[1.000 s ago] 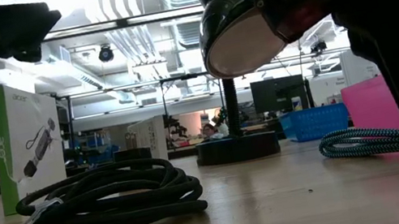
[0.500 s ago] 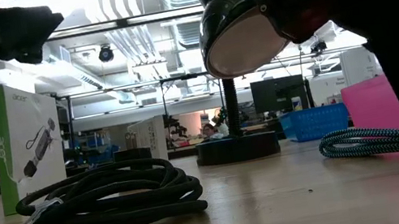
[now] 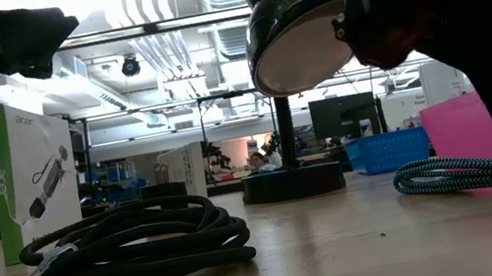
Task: Pick and place items into bin
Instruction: Put the blue charger cable into the red bin
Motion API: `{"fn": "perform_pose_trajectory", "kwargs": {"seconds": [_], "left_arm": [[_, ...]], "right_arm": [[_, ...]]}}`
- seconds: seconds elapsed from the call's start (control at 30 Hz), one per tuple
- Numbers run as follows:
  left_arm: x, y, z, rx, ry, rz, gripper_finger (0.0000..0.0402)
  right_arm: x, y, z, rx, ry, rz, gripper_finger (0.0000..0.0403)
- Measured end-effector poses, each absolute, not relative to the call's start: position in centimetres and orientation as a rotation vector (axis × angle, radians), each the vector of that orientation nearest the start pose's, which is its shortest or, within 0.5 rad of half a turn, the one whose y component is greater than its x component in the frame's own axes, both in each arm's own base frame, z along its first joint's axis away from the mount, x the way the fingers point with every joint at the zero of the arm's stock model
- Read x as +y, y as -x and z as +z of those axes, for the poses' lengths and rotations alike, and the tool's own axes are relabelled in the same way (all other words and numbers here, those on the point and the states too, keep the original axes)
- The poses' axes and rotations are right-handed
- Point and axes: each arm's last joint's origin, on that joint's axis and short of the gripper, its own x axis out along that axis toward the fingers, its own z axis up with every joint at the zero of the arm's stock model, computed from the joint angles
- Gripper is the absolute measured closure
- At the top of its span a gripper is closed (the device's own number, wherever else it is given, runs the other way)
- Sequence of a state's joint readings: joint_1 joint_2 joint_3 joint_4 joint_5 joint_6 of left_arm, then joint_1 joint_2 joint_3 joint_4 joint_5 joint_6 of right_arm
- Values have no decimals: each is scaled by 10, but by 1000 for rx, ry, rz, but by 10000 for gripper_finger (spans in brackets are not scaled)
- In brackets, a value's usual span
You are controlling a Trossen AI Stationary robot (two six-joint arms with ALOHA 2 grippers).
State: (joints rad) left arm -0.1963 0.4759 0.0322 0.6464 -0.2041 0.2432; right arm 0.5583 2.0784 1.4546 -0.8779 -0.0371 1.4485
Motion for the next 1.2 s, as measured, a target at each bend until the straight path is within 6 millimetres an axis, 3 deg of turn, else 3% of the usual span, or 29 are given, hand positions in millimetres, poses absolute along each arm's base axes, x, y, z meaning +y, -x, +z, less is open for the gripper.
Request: {"fn": "perform_pose_trajectory", "kwargs": {"seconds": [0.8,1.2], "left_arm": [[-19,-125,193,-197,-202,32,260],[-19,-125,193,-197,-202,35,260]], "right_arm": [[210,-330,140,1498,-807,-591,192],[210,-330,141,1504,-810,-596,267]]}}
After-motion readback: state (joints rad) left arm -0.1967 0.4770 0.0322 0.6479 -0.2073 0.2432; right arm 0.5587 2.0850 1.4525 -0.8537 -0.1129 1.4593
